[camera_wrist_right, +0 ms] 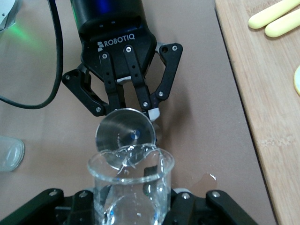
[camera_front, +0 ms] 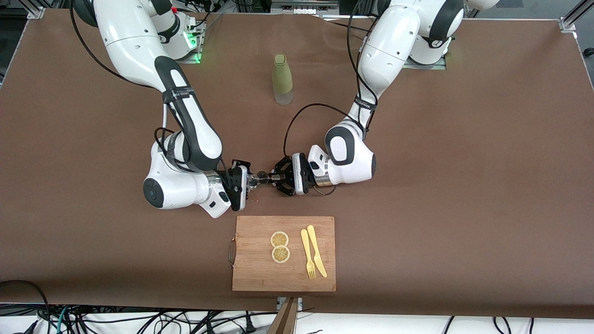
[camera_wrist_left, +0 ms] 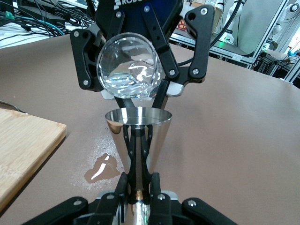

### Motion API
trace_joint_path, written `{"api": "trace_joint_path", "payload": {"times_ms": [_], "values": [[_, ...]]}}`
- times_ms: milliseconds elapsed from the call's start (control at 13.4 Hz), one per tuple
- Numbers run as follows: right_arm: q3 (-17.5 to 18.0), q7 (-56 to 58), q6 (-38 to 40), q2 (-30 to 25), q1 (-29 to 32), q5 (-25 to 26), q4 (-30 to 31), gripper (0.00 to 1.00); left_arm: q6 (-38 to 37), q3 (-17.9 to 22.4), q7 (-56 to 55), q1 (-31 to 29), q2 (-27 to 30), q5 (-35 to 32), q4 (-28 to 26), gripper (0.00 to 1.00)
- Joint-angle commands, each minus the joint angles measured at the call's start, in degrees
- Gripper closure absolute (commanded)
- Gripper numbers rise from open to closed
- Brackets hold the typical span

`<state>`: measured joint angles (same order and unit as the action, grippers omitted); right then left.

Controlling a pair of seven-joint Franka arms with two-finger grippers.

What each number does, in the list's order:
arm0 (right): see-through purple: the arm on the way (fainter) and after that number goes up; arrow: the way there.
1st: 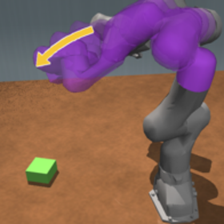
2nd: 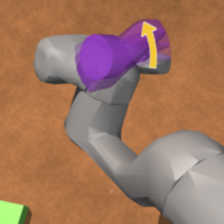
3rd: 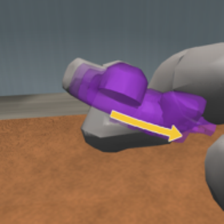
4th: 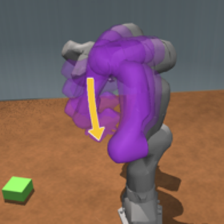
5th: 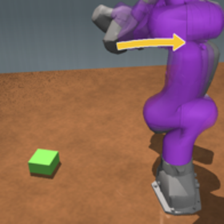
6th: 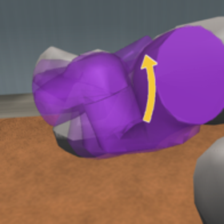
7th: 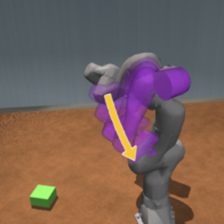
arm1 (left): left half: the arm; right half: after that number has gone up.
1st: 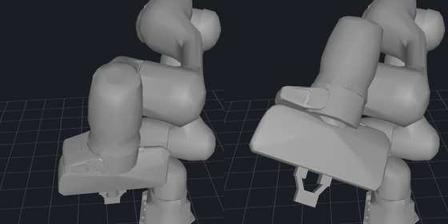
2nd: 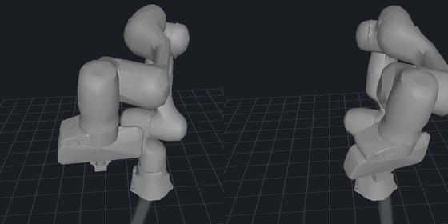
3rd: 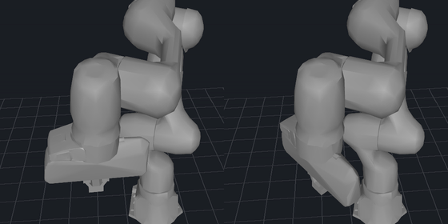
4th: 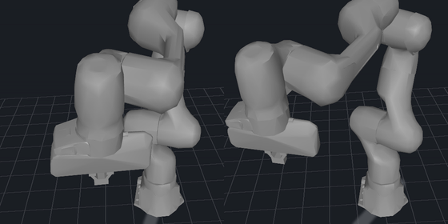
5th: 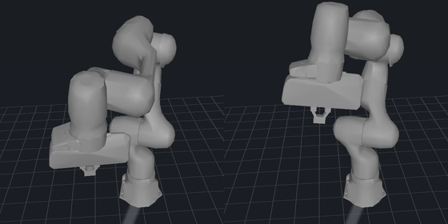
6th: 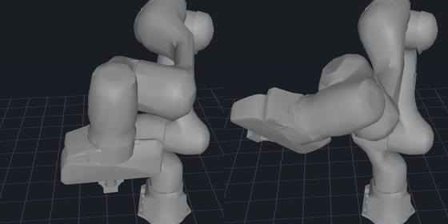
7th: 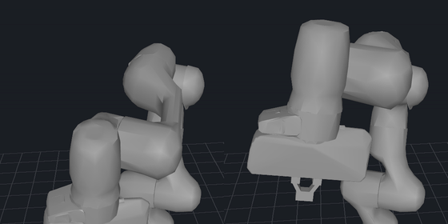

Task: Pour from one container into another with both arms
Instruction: 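Tilt the beaker with the right gripper, pouring into the jigger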

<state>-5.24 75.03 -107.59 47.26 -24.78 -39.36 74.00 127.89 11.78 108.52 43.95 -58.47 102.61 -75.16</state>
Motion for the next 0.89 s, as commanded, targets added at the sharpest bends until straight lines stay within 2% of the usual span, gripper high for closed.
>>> {"api": "trace_joint_path", "payload": {"times_ms": [0,596,819], "values": [[0.06,-1.9,0.28,-0.94,-0.61,1.56,0.09,0.74,-0.45,0.61,0.81,0.44,-0.94,2.42,1.51,1.0],[0.15,-1.38,0.71,-0.94,-1.23,4.64,0.09,0.74,-0.45,0.61,0.73,0.26,-0.94,2.51,1.51,1.0],[-0.03,5.19,0.8,-0.94,-0.62,3.42,0.18,0.74,-0.54,0.61,0.72,0.26,-0.94,2.51,1.51,1.0]]}}
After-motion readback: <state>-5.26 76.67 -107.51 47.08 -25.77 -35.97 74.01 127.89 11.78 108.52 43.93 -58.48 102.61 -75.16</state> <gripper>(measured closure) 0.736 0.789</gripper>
